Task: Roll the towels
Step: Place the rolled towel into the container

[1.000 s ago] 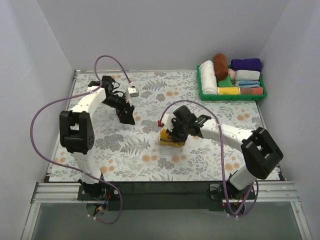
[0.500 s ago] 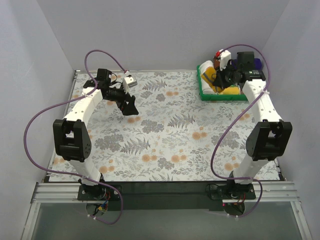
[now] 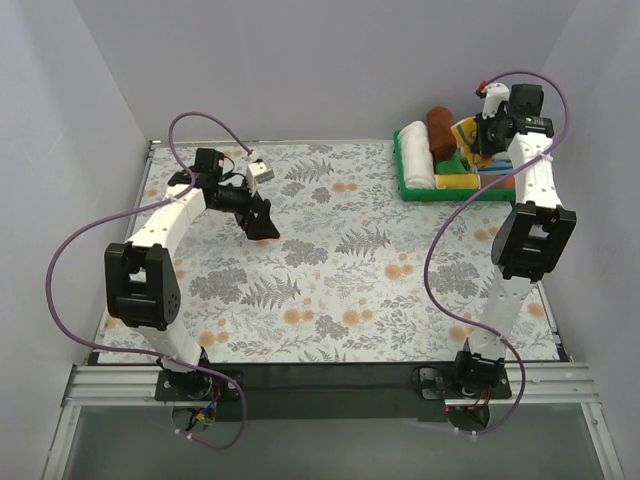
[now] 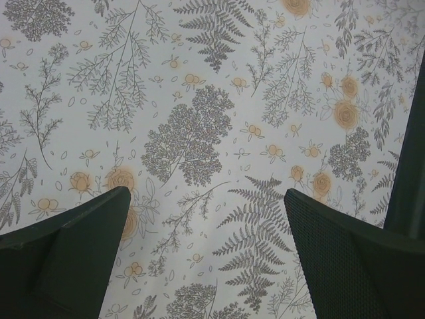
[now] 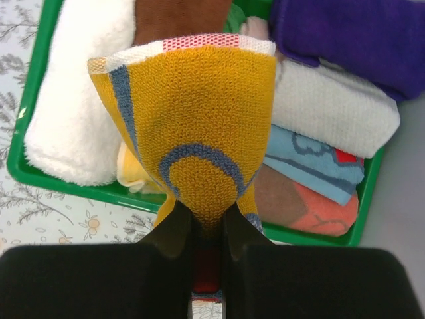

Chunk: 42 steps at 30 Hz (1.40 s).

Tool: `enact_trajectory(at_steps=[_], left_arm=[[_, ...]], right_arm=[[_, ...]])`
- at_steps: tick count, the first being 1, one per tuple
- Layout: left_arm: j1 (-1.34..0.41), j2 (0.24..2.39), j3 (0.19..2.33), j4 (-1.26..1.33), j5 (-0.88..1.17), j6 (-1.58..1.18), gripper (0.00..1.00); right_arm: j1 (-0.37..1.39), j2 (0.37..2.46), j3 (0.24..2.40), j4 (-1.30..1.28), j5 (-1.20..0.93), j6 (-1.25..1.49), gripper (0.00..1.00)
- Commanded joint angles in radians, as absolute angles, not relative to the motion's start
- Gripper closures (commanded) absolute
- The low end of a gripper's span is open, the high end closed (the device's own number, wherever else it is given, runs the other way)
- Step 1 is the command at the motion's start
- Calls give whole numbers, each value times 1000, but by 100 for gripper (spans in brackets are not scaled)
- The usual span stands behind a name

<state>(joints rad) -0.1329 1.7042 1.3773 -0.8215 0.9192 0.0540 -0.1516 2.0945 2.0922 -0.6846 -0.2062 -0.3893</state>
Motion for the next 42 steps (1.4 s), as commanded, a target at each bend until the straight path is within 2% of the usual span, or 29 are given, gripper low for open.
enact_trajectory(at_steps=[1,5,17,28,42], left_arm=[[-135,1644,1356,-784,965,37,2],[-133,1641,1333,-767,979,22,2],[-133,1655,1302,-764,994,6,2],[-133,1677,1282,-739,988,-25,2],[-133,1715,1282,-739,989,-18,2]], right_arm=[[-173,2106,2197,-658,-129,-286,99],[-179,2151,2227,-588,-129,-229,99],[-178,2284,2272,-394,-314,-57,99],[-178,2368,2278,-198,-310,-35,99],[-179,2460,2234,-178,-270,-18,99]])
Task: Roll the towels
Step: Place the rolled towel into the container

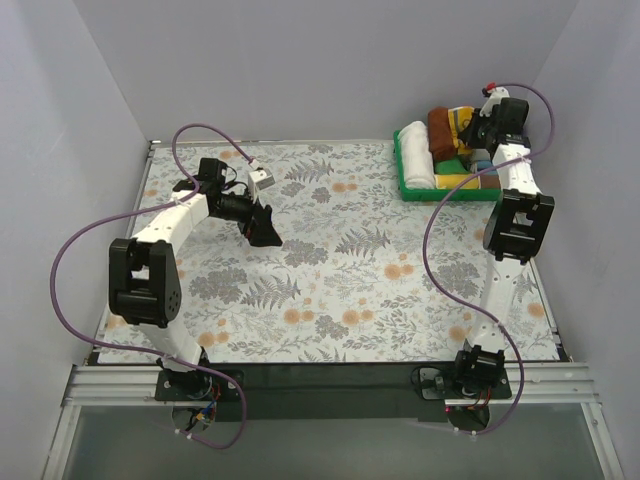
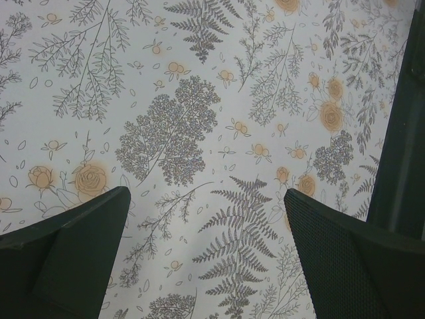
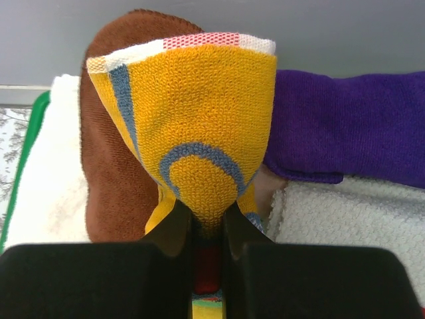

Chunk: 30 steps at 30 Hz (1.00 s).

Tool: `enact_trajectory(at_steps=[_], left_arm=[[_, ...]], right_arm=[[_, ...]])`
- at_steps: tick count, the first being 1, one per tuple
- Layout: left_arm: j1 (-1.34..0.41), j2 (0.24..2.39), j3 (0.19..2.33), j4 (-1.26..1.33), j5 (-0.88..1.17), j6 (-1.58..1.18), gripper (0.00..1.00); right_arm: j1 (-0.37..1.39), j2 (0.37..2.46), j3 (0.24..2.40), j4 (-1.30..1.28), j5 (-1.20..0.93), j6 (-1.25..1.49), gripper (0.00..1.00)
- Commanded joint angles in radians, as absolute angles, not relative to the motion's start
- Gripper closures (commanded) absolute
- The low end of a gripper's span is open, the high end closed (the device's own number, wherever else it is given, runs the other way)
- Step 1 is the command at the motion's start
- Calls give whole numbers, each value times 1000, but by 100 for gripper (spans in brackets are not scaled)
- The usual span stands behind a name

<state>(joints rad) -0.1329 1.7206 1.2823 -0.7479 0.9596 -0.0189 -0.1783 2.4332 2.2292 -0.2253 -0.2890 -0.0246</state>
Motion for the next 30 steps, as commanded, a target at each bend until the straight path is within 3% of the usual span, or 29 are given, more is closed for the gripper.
enact_trajectory(at_steps=[1,5,10,12,15,22,26,30], left_arm=[[-133,1717,1284,-741,989,-18,2],[-133,1726,1290,-749,992,-17,2],[-133,1736,1299,-756,994,-14,2],[-133,1736,1302,-758,994,-12,2],[-133,1733,1304,-761,994,-14,2],[-133,1715,1312,-759,997,-23,2],[-132,1697,1312,-764,989,-25,2],[-133,1684,1312,-767,983,-25,2]], right_arm=[[-179,2464,2230,-178,-261,-26,99],[-179,2474,2218,-181,-256,-32,92],[-179,2467,2210,-187,-265,-32,68],[-179,2450,2207,-189,-270,-29,54],[-179,2421,2201,-199,-276,-29,43],[-179,2318,2169,-202,-293,-32,33],[-179,2280,2166,-206,-304,-32,19],[-179,2257,2166,-206,-314,-35,22]])
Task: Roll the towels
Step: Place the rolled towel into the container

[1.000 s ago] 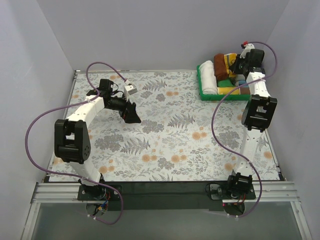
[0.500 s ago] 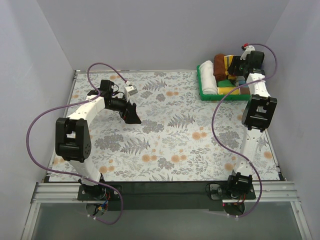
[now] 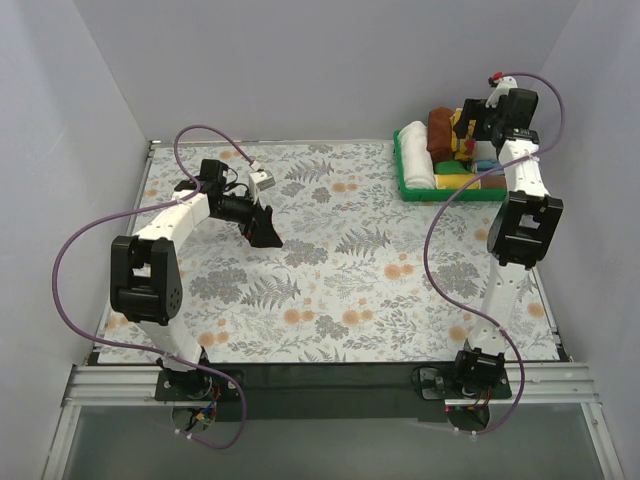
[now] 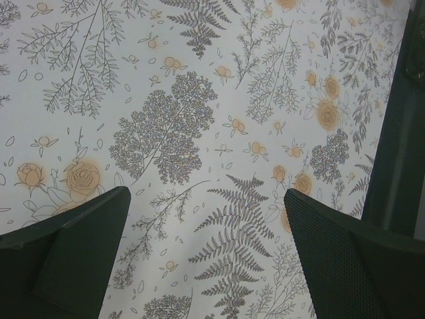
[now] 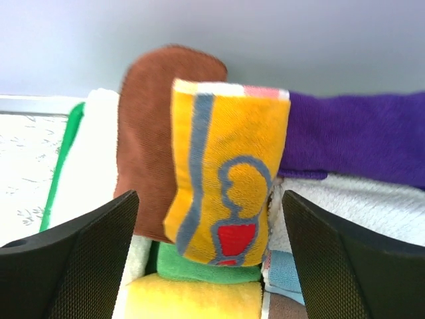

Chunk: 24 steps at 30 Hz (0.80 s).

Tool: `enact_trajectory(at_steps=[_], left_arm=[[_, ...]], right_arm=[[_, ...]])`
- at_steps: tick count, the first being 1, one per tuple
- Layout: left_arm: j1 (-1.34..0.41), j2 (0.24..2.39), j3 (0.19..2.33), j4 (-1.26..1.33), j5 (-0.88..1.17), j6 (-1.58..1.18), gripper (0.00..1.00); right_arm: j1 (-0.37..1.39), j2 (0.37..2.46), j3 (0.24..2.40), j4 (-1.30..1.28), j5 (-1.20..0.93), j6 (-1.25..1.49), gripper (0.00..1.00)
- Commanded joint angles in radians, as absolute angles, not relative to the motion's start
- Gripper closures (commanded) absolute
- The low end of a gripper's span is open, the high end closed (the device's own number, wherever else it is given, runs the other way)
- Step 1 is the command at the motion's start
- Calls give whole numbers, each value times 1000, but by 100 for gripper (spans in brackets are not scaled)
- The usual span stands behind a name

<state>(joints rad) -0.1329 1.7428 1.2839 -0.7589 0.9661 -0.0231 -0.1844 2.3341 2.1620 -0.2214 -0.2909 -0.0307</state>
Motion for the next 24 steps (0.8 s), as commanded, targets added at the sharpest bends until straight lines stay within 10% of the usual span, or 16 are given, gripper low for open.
enact_trajectory(at_steps=[1,9,24], left_arm=[[-133,1681,1309,-769,983,-26,2],[-133,1684,1302,-759,976,-29,2],[-133,1712,1299,-784,959,-31,2]], right_arm=[[-179,2249,2164,-206,-321,-40,24],[-178,2275,2177,-198,-377,-64,70],[-161,2462,2243,-9,-315,-25,69]])
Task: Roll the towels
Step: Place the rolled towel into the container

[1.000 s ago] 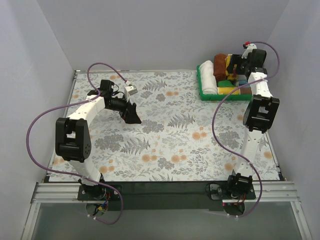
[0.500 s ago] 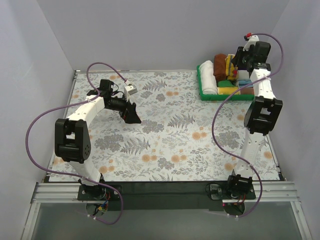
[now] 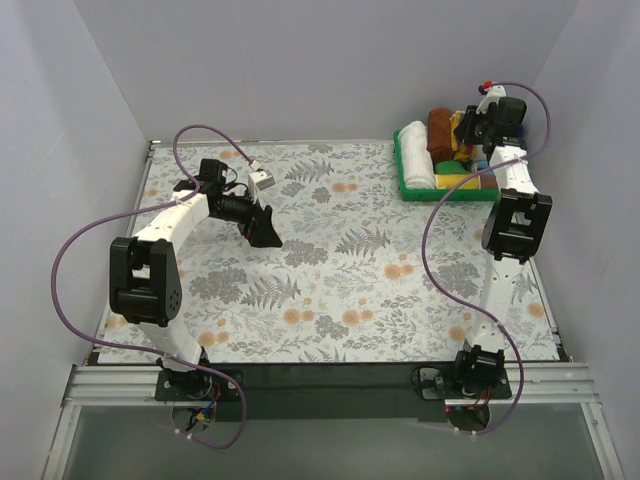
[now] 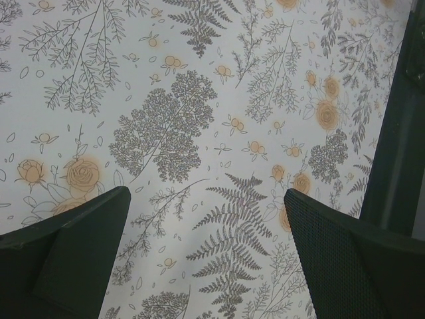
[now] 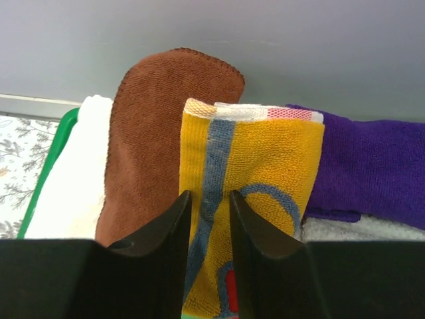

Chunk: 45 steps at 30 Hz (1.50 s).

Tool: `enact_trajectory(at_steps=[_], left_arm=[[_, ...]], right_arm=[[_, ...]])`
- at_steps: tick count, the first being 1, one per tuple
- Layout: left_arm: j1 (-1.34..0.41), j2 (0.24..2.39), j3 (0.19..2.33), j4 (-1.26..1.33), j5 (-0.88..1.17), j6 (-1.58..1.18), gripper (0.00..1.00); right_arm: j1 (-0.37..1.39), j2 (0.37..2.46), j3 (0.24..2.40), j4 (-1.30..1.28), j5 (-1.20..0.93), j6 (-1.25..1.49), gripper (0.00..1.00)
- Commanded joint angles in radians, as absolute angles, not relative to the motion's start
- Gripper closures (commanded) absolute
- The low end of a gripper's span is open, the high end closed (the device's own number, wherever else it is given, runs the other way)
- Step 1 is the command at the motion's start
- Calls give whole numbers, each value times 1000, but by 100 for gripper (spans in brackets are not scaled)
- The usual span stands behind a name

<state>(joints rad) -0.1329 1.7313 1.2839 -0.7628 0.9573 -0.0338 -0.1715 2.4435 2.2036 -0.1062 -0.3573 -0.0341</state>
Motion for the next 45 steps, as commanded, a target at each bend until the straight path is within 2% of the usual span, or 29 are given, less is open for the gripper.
enact_trajectory(at_steps=[1,4,9,16,22,23,26,31,34,35,40,45], left_arm=[[-133,1710,1296,-782,957,-31,2],[-133,1706,1299,-787,946,-31,2],[-133,1704,1313,-813,942,-20,2],[-133,1663,1324,-799,928,-57,2],[-123,1606,1330,-738,890,-149,2],[-120,1595,1335,-729,865,-162,2],[-118,1586,1371,-747,789,-187,2],[-117,1542,1396,-793,716,-169,2],[-117,1494,1376,-822,667,-147,2],[-115,1482,1355,-837,651,-137,2],[-117,1404,1247,-877,578,-69,2],[-118,1315,1112,-871,503,-32,2]], right_arm=[[-160,2479,2246,4,-310,-23,68],[-156,2514,2272,37,-276,-23,64],[-149,2510,2261,38,-271,-51,50],[-146,2259,2093,28,-337,-75,41],[-144,2006,1970,-81,-426,-113,18],[-144,1975,1959,-104,-433,-132,10],[-143,1867,1945,-278,-462,-191,1],[-118,1706,1922,-595,-477,-337,1],[-88,1579,1794,-730,-456,-405,1],[-65,1541,1691,-767,-448,-414,1],[52,1301,1399,-810,-402,-436,1],[204,1189,1149,-804,-353,-428,1]])
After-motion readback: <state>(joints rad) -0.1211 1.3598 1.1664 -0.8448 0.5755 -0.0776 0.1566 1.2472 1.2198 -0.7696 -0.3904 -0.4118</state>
